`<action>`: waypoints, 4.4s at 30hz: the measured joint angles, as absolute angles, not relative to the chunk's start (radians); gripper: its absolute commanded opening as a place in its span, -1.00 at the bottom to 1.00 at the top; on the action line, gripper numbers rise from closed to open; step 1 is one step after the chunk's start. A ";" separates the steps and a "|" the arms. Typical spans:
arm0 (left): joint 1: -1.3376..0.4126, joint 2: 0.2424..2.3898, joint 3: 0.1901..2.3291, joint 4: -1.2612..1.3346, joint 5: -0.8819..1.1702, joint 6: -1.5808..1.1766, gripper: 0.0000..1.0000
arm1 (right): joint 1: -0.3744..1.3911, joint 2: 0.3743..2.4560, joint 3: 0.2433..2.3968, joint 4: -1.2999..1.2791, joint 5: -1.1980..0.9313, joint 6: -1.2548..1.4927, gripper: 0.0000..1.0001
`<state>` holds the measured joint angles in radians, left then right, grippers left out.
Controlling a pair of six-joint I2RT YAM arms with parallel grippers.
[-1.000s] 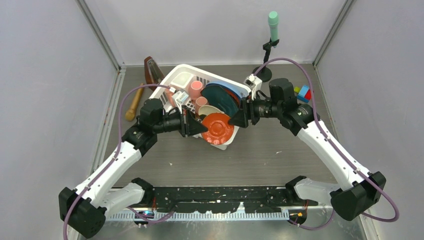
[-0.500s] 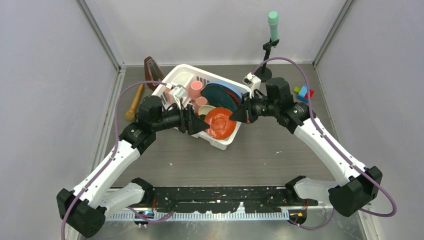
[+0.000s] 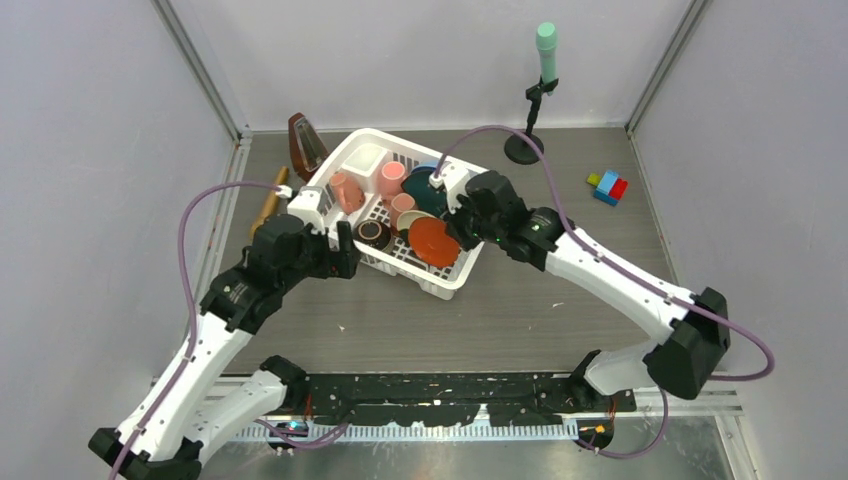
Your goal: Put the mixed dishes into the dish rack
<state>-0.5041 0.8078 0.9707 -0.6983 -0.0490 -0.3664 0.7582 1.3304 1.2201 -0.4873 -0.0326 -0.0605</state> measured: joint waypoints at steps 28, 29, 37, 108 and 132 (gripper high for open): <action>-0.504 0.529 0.819 -0.716 -0.239 -0.144 0.78 | 0.877 1.606 1.235 -0.339 0.208 -0.440 0.01; -0.504 0.529 0.818 -0.714 -0.239 -0.144 0.78 | 0.878 1.609 1.235 -0.337 0.209 -0.437 0.06; -0.504 0.517 0.806 -0.702 -0.203 -0.129 0.81 | 0.889 1.596 1.245 -0.332 0.220 -0.354 0.53; -0.077 1.328 0.293 0.610 -0.316 -0.089 0.86 | 0.015 1.562 0.329 0.868 0.364 0.184 0.97; -0.065 1.559 0.333 0.893 -0.174 -0.036 0.99 | 0.015 1.562 0.329 0.913 0.363 0.182 0.99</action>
<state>-0.0654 1.5593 0.3328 0.8932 -0.1741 -0.0364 0.0154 1.5623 0.3294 0.9127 0.3634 0.1818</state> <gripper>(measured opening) 0.947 0.996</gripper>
